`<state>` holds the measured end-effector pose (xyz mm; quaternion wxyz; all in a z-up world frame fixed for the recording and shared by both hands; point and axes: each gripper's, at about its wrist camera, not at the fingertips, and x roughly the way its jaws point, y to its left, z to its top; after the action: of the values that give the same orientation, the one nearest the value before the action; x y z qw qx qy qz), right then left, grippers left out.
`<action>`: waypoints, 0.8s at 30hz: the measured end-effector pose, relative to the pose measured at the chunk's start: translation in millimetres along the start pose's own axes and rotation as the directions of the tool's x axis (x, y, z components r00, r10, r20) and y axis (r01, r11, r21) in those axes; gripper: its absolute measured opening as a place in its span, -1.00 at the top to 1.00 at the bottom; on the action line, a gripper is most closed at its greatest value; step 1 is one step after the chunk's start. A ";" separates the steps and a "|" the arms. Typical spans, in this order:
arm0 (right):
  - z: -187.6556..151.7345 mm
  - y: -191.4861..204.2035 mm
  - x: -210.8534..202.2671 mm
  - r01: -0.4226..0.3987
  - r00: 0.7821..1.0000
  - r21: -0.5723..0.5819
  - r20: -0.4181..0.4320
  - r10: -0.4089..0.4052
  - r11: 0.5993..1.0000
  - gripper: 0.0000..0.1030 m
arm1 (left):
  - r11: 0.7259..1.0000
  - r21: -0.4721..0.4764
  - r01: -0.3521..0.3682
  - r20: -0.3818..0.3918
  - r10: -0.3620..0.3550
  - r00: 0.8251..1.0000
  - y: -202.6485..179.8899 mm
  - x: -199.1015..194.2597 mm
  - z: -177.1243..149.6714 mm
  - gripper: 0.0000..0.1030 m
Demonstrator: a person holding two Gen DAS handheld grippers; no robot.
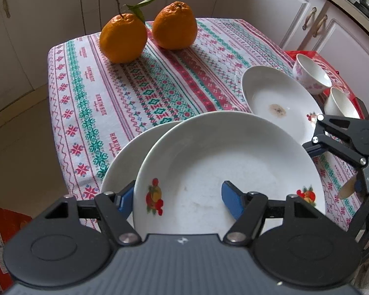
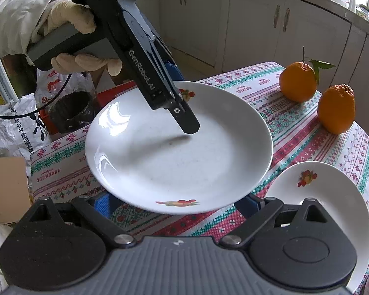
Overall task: Organize plates and bowls
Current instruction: 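Carry the plate with the left tool over another white plate, then lower the plate onto the other plate and open the left tool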
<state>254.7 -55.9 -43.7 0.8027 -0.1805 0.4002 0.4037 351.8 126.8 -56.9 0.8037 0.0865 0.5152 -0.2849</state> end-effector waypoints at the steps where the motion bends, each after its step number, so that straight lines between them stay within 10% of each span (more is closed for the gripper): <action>1: 0.4 0.6 0.1 0.000 1.000 0.004 -0.003 0.000 1.000 -0.92 | 1.000 0.000 0.002 -0.001 -0.002 1.000 0.6 0.8 -0.1 -0.38; 24: 6.8 3.0 0.0 0.008 1.000 0.047 -0.027 -0.007 0.999 -0.92 | 1.000 -0.005 -0.011 -0.018 0.011 1.000 4.9 11.4 1.8 -0.40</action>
<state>255.8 -49.9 -39.5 0.8026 -0.1684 0.4198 0.3888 359.3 125.8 -66.8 0.8008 0.0898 0.5226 -0.2785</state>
